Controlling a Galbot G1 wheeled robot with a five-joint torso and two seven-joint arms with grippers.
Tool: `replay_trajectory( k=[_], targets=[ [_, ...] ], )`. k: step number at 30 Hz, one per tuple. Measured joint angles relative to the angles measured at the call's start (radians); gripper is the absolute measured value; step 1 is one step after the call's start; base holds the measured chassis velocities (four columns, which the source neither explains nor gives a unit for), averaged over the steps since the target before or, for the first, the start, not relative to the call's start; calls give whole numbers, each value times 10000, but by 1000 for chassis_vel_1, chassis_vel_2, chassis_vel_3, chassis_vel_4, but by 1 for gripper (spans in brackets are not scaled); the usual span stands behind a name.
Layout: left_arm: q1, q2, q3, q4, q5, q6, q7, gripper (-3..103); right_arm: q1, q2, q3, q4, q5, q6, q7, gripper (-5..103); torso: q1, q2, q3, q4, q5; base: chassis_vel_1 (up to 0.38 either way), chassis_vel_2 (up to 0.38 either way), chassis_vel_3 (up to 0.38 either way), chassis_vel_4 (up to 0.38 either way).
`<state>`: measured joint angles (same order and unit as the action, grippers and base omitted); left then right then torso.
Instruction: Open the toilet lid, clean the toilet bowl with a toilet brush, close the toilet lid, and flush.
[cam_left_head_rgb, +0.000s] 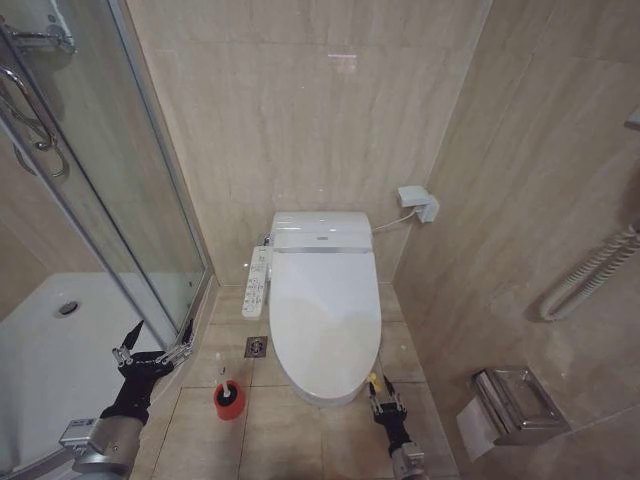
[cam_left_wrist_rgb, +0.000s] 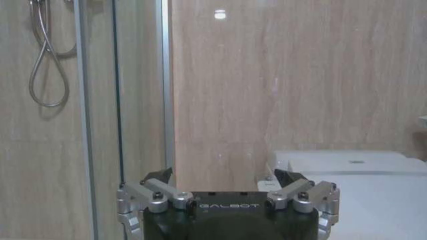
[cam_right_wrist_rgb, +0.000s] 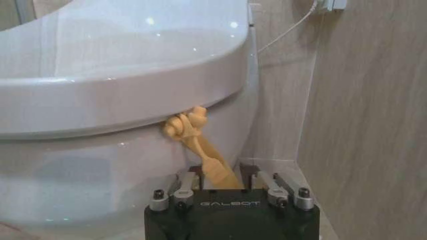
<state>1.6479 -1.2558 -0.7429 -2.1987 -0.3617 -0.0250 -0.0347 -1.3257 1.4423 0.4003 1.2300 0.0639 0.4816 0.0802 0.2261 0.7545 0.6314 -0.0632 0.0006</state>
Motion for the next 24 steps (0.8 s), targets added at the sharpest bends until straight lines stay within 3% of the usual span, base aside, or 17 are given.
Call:
replay_trajectory(
  k=[1, 2, 9, 10, 17, 24],
  targets=[
    [0, 0, 0, 0, 0, 0, 0, 100, -21, -2, -1, 33, 1, 2, -4, 55, 0, 0, 0, 0, -1, 0, 0, 0, 0],
    [-1, 0, 0, 0, 0, 0, 0, 100, -47, -9, 1, 66, 12, 5, -4, 28, 0, 0, 0, 0, -3, 0, 0, 0, 0],
    [-1, 0, 0, 0, 0, 0, 0, 100, -242, -70, 151, 356, 125, 40, 68, 28, 0, 0, 0, -3, -4, 0, 0, 0, 0],
    [0, 0, 0, 0, 0, 0, 0, 100, -289, -89, 192, 442, 163, 41, 96, 3, 0, 0, 0, -4, -4, 0, 0, 0, 0],
    [0, 0, 0, 0, 0, 0, 0, 100, -825, -238, 561, 1519, 584, -92, 170, 3, 0, 0, 1, -6, -3, 0, 0, 0, 0],
    [0, 0, 0, 0, 0, 0, 0, 100, -1865, -187, 1418, 4026, 1533, -557, -308, 1, 0, -1, 2, -8, -1, 0, 0, 0, 0]
  ],
)
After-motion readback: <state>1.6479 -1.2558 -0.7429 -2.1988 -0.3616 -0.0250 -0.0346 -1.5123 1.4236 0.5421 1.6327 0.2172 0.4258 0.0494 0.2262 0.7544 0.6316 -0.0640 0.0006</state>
